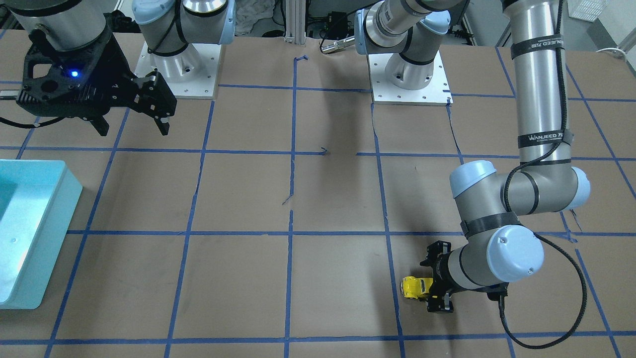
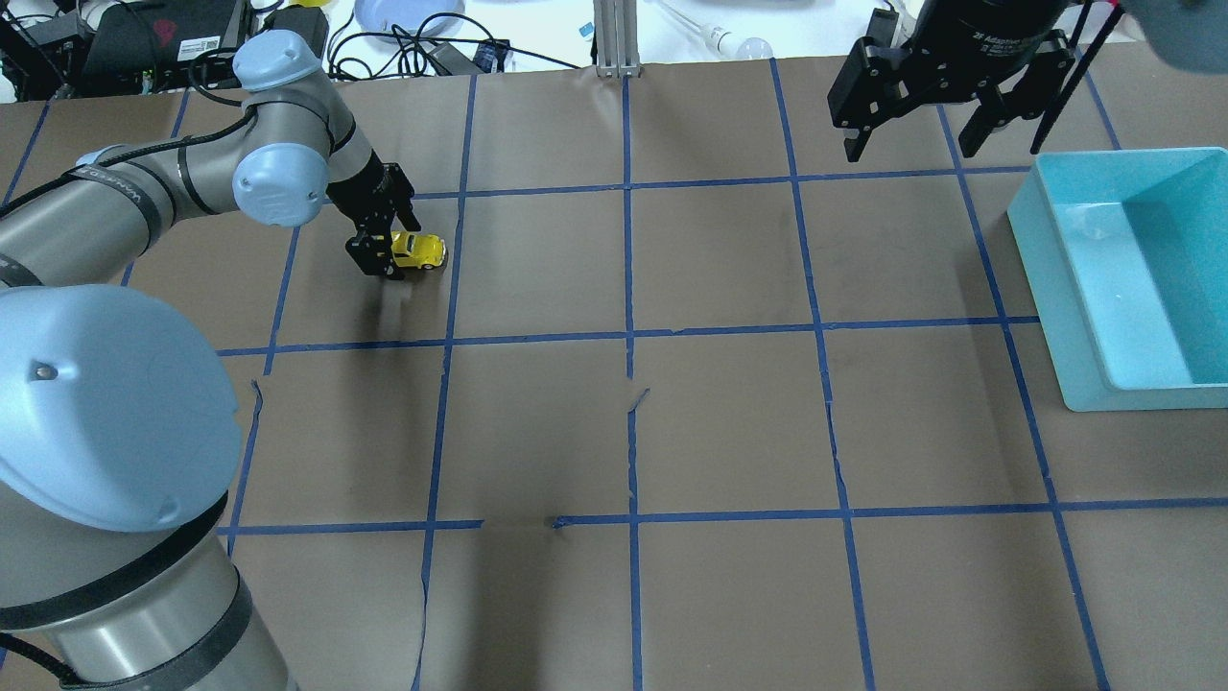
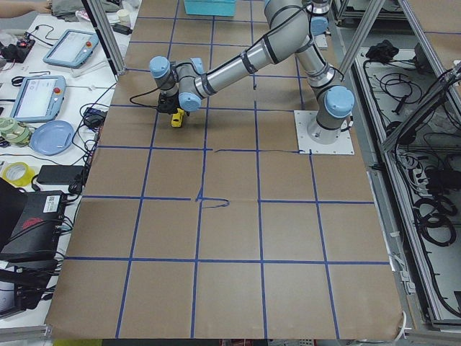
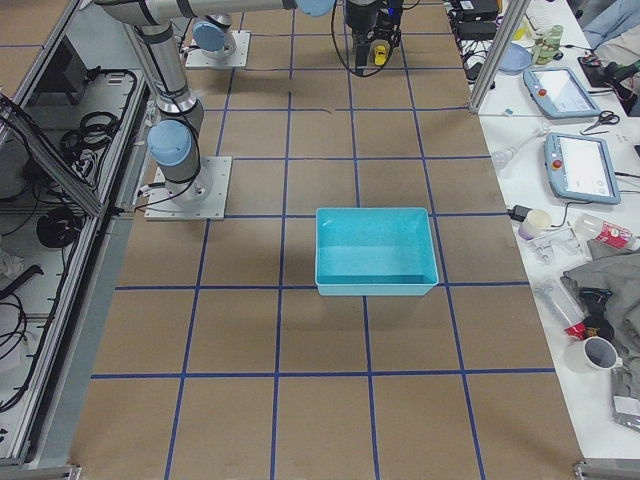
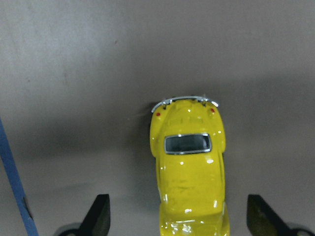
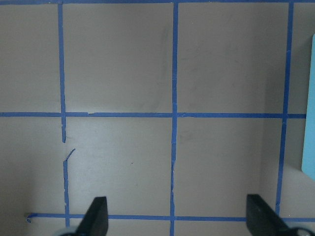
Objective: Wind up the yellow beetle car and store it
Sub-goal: 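Close the left gripper on the yellow car, then drag the held car with the left gripper toward the table center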
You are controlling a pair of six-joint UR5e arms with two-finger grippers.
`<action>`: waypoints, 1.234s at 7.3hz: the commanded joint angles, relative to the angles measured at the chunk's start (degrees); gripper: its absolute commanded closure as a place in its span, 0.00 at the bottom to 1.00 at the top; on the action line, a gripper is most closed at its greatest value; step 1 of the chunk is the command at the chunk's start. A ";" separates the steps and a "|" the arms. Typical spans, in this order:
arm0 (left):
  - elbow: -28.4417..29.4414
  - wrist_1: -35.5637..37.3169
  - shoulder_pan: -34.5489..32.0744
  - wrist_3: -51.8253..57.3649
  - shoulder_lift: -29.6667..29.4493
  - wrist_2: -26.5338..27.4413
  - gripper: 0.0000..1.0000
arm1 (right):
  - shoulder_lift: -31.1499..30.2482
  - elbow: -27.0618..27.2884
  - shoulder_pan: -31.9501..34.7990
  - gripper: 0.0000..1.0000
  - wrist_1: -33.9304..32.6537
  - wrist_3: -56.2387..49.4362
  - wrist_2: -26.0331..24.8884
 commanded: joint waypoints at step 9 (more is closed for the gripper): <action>-0.25 1.41 -2.15 -9.29 2.12 -10.42 1.00 | -0.16 0.09 0.06 0.00 0.10 0.00 0.01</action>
